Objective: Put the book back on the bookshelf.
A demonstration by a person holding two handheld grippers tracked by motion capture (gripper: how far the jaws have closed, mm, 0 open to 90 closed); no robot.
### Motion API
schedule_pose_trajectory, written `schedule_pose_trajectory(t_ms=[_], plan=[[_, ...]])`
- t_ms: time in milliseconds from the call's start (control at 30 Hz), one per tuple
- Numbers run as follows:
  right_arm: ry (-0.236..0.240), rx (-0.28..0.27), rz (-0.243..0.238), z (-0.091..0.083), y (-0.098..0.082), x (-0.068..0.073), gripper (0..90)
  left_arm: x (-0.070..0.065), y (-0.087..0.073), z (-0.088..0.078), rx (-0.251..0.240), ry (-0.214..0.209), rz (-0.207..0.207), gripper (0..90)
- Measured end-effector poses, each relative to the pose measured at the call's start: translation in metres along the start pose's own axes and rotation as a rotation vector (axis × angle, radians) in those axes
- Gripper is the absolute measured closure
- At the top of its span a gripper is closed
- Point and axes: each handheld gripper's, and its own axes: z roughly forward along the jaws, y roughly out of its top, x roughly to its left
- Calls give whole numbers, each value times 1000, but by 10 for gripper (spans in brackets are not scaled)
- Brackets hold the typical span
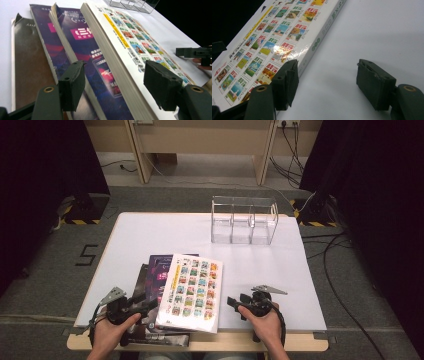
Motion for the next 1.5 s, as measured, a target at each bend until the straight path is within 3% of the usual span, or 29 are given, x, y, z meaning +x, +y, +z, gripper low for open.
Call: schedule_pose_trajectory(t_ms=[100,233,300,467,567,767,900,967,1067,1233,1267,1433,1500], plan=[[-16,22,12,-2,4,1,433,-4,7,4,-5,-9,0,382],[-13,2,-15,-3,11,8,415,-5,13,11,-7,-32,-25,374],[-4,12,-1,-2,14,13,407,-5,16,15,23,-20,-16,396],[32,52,4,9,16,22,405,-8,23,30,112,-21,-27,343],[49,83,8,15,19,26,404,-11,28,39,153,-30,-29,379],[74,118,66,24,22,26,406,-13,38,52,200,-39,-48,456],[98,145,95,29,24,26,408,-8,45,58,212,-42,-72,475],[99,148,90,32,25,26,408,-3,49,63,200,-68,-53,480],[104,157,102,36,26,26,410,-1,49,67,246,-34,-89,480],[115,179,116,40,25,27,414,0,49,70,247,-35,-83,486],[117,177,110,41,25,27,414,-1,48,69,256,-15,-84,494],[129,181,138,43,27,26,410,2,51,67,241,-23,-152,528],[132,178,144,43,26,25,411,1,51,66,233,-23,-159,539]])
